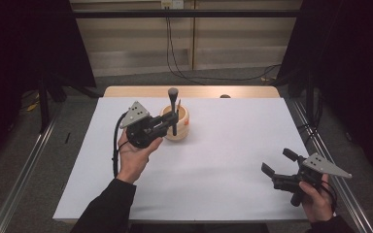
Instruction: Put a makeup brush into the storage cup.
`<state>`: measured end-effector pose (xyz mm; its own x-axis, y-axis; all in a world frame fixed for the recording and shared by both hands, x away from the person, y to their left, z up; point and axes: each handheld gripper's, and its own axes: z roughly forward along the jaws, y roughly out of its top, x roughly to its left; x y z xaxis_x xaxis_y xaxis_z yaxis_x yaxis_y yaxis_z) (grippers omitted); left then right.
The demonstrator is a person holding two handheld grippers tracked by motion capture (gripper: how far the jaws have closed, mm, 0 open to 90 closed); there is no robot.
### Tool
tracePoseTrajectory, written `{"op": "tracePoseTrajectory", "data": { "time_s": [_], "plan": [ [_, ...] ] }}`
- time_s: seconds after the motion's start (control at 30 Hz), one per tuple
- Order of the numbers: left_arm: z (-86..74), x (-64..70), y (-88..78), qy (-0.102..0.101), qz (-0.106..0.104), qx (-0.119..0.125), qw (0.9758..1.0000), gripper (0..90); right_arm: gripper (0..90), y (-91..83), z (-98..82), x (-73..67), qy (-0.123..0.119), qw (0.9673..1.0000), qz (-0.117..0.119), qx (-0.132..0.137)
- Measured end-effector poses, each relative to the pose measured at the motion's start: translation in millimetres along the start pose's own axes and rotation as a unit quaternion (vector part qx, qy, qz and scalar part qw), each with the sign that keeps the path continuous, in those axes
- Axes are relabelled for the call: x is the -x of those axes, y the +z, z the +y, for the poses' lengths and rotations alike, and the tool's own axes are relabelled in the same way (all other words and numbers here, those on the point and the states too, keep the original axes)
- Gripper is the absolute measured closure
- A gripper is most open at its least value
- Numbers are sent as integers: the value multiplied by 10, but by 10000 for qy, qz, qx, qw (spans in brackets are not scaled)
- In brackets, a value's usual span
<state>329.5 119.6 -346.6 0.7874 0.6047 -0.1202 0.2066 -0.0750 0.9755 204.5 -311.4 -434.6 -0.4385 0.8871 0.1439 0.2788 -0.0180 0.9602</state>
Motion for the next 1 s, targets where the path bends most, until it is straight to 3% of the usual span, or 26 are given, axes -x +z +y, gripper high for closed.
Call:
{"op": "tracePoseTrajectory", "data": {
  "time_s": [0.13,0.17,0.23,0.37,0.47,0.57,0.63,0.7,0.73,0.8,0.83,0.87,0.93,1.0],
  "plan": [
    [84,-17,-18,72,54,50,9999,796,9,29,-39,22,-87,9999,-55,-63],
    [102,-20,-20,75,148,47,9999,796,9,26,-41,26,-80,9999,-18,-98],
    [123,-59,-6,94,93,52,9999,796,9,30,-45,23,-104,9999,-42,-106],
    [122,-113,64,212,293,-48,9993,796,15,44,-49,10,-17,10000,-60,-60],
    [102,-181,127,71,370,-62,9993,797,13,48,-56,19,-51,9999,3,-96],
    [106,-238,180,66,415,-94,9991,796,9,54,-59,16,-35,10000,1,-83],
    [126,-243,197,198,438,-73,9988,796,9,52,-60,19,-43,10000,20,-81],
    [143,-255,215,162,354,-117,9992,796,10,50,-61,21,-57,10000,18,-69],
    [151,-252,227,218,456,-110,9987,796,10,50,-61,17,-70,9999,38,-88],
    [166,-278,240,87,407,-24,9991,796,10,55,-64,11,-113,9998,29,-135],
    [171,-302,244,133,364,-27,9992,796,10,57,-67,12,-145,9997,40,-171],
    [172,-312,256,107,446,-32,9989,796,10,62,-70,18,-207,9996,48,-181],
    [164,-347,280,65,475,-56,9988,796,12,62,-64,6,-72,9999,28,-144],
    [167,-389,279,40,457,-71,9989,796,15,55,-65,17,-114,9998,47,-155]
  ]
}}
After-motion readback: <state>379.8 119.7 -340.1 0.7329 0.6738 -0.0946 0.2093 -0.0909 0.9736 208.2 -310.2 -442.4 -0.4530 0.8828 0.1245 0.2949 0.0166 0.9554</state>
